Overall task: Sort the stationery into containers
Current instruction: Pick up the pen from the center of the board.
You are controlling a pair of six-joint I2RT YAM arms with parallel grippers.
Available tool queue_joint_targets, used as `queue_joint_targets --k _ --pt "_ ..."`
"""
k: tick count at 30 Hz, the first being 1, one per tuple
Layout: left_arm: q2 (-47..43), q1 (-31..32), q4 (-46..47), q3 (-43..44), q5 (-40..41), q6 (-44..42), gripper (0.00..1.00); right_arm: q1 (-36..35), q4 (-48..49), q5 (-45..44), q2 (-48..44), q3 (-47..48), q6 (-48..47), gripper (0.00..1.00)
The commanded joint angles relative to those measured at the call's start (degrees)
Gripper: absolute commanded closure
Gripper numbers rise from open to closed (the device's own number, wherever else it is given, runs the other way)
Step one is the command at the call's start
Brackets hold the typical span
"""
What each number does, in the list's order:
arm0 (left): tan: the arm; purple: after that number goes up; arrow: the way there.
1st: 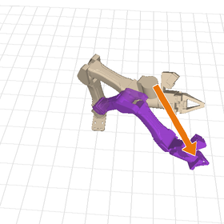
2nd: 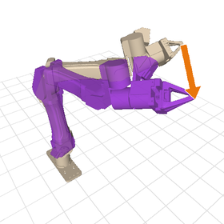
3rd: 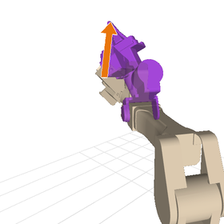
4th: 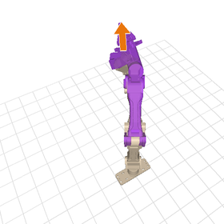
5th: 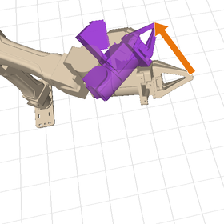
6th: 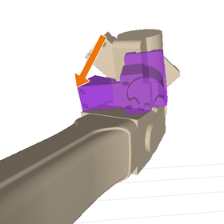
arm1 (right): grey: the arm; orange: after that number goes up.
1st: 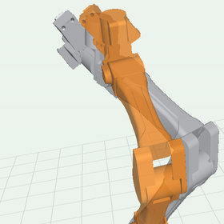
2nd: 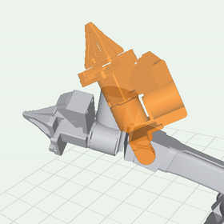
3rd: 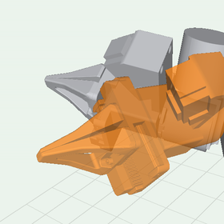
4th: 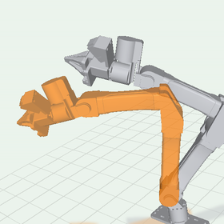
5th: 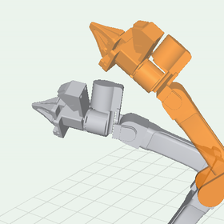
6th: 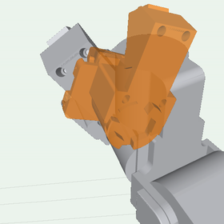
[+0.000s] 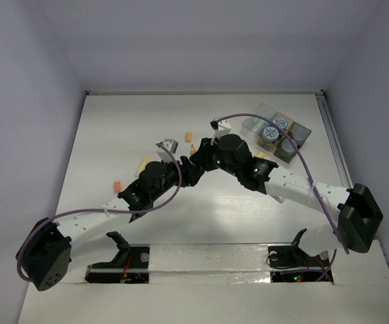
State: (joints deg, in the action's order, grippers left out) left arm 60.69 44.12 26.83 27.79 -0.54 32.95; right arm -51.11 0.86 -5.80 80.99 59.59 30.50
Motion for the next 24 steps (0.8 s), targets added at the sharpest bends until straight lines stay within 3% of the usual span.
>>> queue_joint_targets --k 1,6,12,16,19,20,22,24 --pt "0.57 2.28 5.25 3.50 6.14 -2.01 0.51 -0.48 3.71 2.20 -1.98 -0.71 1.49 1.00" --pt "1.98 4.83 5.34 4.64 9.41 -3.41 0.67 -0.48 2.57 1.94 -1.27 -1.14 1.75 1.00" --pt "1.89 6.77 4.37 5.17 13.28 -4.38 1.00 -0.48 0.64 0.62 -1.36 -1.76 1.76 1.00" --pt "0.31 6.77 3.93 3.94 13.37 -5.61 1.00 -0.48 -0.86 -0.35 -1.10 -1.41 0.97 1.00" --pt "-1.62 6.77 4.02 1.75 11.35 -6.14 1.00 0.14 -4.29 0.78 -1.27 -0.27 0.00 0.76" --pt "-2.67 6.77 3.93 1.13 10.91 -6.23 1.00 1.09 -4.73 1.49 -1.54 0.17 -0.35 0.60" --pt "-3.82 6.77 2.71 -0.71 10.38 -6.14 1.00 3.46 -4.99 4.55 -2.94 0.44 -1.32 0.43" --pt "-5.48 6.77 1.91 -1.77 10.38 -5.01 1.00 5.23 -4.91 7.02 -3.82 1.14 -2.46 0.34"
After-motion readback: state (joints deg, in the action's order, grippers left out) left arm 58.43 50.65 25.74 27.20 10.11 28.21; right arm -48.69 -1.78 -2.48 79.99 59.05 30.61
